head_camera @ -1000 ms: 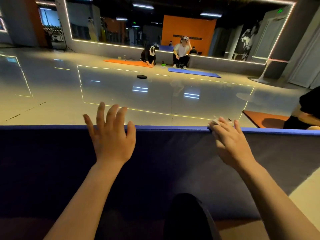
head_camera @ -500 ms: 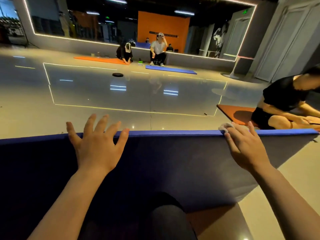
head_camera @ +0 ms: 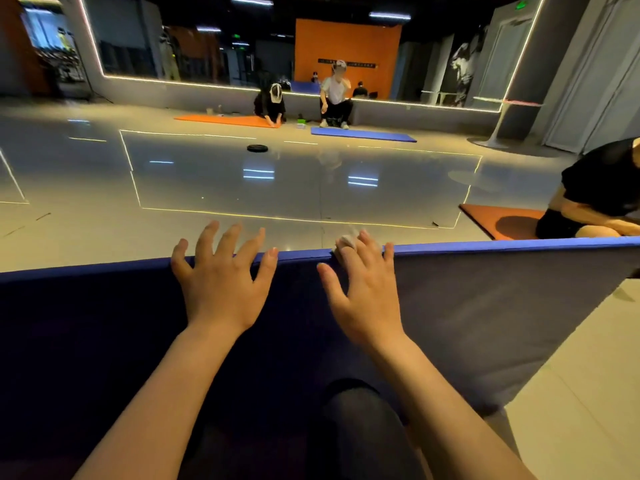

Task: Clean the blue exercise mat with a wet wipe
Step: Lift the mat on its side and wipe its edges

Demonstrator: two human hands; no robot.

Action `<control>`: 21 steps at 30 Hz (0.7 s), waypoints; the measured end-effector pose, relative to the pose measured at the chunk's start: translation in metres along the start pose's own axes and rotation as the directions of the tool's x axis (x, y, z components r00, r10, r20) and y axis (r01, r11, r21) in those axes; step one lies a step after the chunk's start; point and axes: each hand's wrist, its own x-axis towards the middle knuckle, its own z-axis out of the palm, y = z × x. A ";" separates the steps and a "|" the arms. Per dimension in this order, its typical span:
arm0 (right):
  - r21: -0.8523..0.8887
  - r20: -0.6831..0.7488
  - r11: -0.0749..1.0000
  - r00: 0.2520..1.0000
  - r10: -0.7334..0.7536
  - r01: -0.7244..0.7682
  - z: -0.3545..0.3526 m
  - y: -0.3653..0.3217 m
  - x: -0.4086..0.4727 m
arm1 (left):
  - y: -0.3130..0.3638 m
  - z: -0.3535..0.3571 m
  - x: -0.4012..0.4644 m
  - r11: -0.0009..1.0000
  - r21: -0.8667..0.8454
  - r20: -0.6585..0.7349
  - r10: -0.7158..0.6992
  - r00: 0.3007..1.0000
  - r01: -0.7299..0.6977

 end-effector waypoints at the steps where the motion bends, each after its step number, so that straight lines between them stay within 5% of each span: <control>1: -0.040 0.001 0.998 0.999 -0.041 0.041 -0.001 0.003 -0.001 | 0.000 -0.001 -0.001 1.000 0.001 0.000 0.006 1.000 -0.006; 6: -0.315 -0.016 0.945 0.995 -0.101 0.091 -0.034 0.056 -0.009 | -0.006 -0.002 -0.007 0.998 -0.007 -0.005 0.057 0.998 -0.057; 12: -0.192 -0.019 0.981 0.999 0.033 -0.036 -0.030 0.039 0.000 | -0.021 -0.006 -0.016 0.984 -0.030 -0.036 0.174 0.984 -0.175; 17: -0.036 0.066 0.994 0.992 -0.103 0.106 0.003 -0.030 0.000 | -0.068 -0.025 -0.038 0.990 0.089 -0.046 -0.110 0.993 0.114; 21: -0.069 0.174 0.961 0.952 -0.253 0.268 0.019 -0.056 -0.002 | -0.074 -0.029 -0.037 0.983 0.130 0.009 -0.135 0.991 0.133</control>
